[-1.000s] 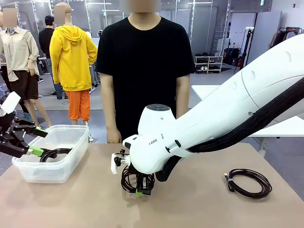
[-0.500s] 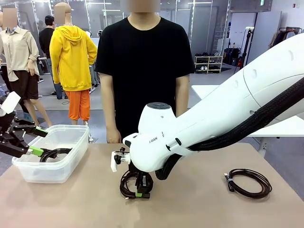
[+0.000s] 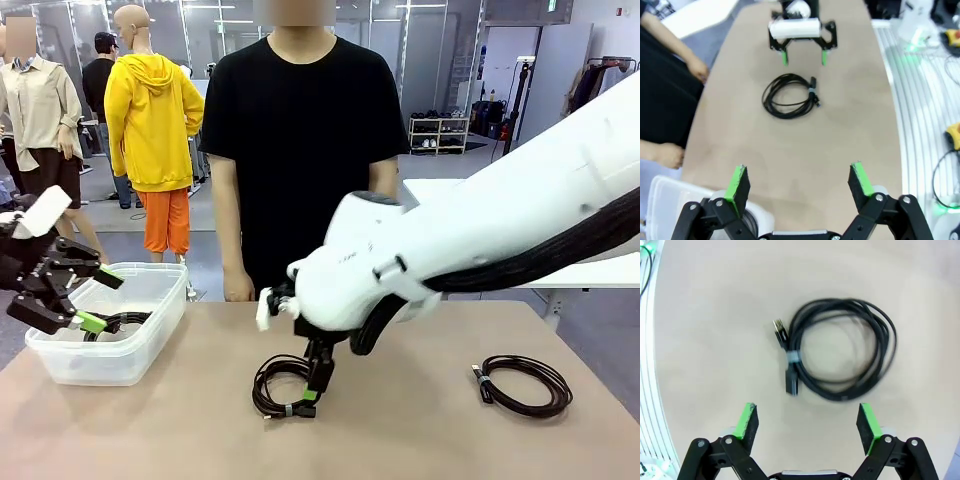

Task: Organize and store the cables.
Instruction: Place the USB Extension Cable into the Organizing box.

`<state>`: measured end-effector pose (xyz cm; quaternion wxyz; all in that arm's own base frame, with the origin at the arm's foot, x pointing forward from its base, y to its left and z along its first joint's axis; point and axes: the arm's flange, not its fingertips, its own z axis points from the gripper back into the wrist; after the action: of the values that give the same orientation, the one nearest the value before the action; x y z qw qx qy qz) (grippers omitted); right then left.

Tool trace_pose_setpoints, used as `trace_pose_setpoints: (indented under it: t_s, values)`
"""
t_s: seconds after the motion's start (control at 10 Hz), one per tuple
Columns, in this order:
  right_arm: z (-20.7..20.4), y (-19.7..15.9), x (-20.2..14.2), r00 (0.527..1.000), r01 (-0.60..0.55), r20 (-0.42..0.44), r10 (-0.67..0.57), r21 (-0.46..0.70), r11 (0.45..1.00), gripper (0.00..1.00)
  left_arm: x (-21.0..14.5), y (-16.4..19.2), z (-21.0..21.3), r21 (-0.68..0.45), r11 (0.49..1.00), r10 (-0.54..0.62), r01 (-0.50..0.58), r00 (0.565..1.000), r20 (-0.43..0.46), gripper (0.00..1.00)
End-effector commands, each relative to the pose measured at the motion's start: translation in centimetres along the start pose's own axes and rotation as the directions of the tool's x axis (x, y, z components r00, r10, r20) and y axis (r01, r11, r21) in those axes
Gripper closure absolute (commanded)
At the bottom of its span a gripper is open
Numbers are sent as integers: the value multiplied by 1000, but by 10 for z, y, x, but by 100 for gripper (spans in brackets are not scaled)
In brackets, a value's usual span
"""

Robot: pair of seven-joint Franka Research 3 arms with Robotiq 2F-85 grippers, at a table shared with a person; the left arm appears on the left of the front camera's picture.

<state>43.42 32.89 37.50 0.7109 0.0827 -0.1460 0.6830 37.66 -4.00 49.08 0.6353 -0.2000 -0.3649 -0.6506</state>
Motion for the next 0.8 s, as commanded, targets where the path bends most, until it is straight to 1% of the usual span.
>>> trace_pose_setpoints:
  t_s: [0.0, 0.1, 0.2, 0.3, 0.5, 0.6, 0.7]
  values:
    - [55, 13, -68, 991, 54, 123, -52, -16, 998, 0, 26, 6, -18, -46, 999, 19, -22, 998, -65, 0]
    - [77, 16, -99, 979, 88, 187, -82, -22, 996, 0, 43, 10, -33, -93, 995, 34, -44, 994, -107, 0]
    - [97, 21, -131, 960, 110, 262, -100, -23, 994, 0, 59, 16, -49, -111, 992, 41, -58, 988, -152, 0]
    - [121, 29, -167, 926, 143, 357, -120, -37, 989, 0, 76, 23, -72, -136, 985, 71, -104, 972, -226, 0]
    - [152, 42, -234, 850, 200, 502, -159, -30, 979, 0, 96, 38, -106, -144, 979, 99, -144, 954, -284, 0]
    - [163, 51, -266, 804, 226, 569, -171, -28, 974, 0, 105, 43, -124, -146, 975, 118, -170, 943, -313, 0]
    - [168, 63, -298, 761, 249, 625, -173, -35, 968, 0, 115, 48, -146, -152, 967, 136, -203, 920, -367, 0]
